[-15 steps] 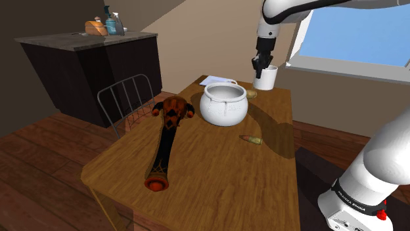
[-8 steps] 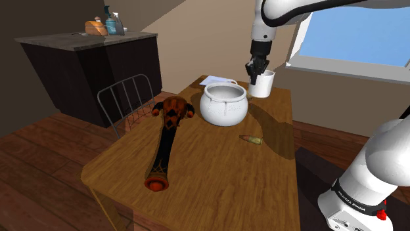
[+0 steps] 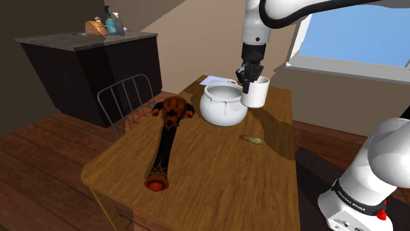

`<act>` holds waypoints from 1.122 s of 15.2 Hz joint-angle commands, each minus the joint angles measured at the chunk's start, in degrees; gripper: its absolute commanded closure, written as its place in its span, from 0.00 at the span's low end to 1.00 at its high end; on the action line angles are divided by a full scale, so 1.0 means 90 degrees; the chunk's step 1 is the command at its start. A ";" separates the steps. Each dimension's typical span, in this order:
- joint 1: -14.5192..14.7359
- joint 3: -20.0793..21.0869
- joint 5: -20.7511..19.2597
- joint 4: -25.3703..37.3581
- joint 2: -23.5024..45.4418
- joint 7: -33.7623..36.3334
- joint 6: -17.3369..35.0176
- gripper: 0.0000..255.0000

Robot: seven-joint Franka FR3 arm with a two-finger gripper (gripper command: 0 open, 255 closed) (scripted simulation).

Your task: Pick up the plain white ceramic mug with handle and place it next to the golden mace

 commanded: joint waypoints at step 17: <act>0.0912 0.1729 0.0499 0.0293 0.0345 0.2472 0.0184 1.00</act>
